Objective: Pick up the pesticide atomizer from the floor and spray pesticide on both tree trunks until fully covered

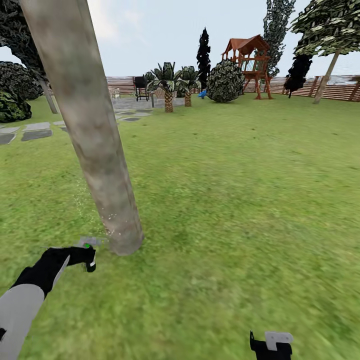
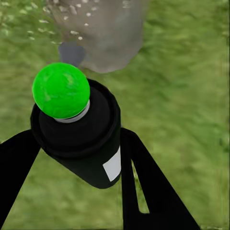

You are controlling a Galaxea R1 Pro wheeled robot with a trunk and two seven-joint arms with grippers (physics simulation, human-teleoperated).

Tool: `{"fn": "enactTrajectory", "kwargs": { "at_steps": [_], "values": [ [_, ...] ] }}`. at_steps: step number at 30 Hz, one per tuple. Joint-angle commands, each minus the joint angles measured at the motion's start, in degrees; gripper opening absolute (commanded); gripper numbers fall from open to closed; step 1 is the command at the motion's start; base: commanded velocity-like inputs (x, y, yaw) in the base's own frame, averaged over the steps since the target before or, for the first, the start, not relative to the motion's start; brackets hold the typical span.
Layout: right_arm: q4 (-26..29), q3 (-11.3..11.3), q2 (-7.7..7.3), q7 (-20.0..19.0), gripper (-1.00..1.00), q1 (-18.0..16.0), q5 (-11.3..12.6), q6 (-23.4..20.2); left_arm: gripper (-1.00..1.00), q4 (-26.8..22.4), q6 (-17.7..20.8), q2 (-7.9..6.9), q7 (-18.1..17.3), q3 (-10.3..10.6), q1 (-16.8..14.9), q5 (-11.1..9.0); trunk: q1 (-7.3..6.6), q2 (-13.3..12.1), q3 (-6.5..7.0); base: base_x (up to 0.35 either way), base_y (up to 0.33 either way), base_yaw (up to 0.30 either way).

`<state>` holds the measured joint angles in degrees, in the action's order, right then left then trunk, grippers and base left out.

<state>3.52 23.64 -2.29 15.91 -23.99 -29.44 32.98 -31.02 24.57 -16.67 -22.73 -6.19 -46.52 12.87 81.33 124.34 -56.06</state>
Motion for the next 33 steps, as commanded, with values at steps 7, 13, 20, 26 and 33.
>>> {"fn": "enactTrajectory", "kwargs": {
  "at_steps": [7, 13, 20, 26, 33],
  "values": [
    [-1.0, 0.0, 0.22, 0.0, 1.00, 0.0, 0.2, -0.1, -1.00, -6.4, 4.8, 2.97, 0.4, -2.1, -0.5, 0.4, 0.00, 0.0, 0.00, 0.000, 0.000, 0.000],
    [-1.9, 0.0, 2.06, 0.0, 1.00, 0.0, 0.2, -0.1, -1.00, -18.2, 14.1, 2.94, 0.2, -3.3, 0.0, 0.2, 0.00, 0.0, 0.00, 0.000, 0.000, 0.000],
    [-2.0, 0.1, 2.11, 0.0, 1.00, 0.6, 0.2, -0.2, -1.00, -19.2, 15.0, 0.59, -0.2, -3.6, 0.0, 0.2, 0.00, 0.0, 0.00, 0.000, 0.000, 0.000],
    [-2.0, 0.1, 2.11, 0.0, 1.00, 2.4, 0.2, -0.2, -1.00, -19.9, 15.1, 5.92, -0.1, -3.0, -0.1, 0.3, 0.00, 0.0, 0.00, 0.000, 0.000, 0.000],
    [-2.0, 0.1, 2.11, 0.0, 1.00, 2.6, 0.2, -0.2, -1.00, -20.9, 16.1, -0.87, -0.3, -3.8, -0.4, 0.2, 0.00, 0.0, 0.00, 0.000, 0.000, 0.000]
  ]
}}
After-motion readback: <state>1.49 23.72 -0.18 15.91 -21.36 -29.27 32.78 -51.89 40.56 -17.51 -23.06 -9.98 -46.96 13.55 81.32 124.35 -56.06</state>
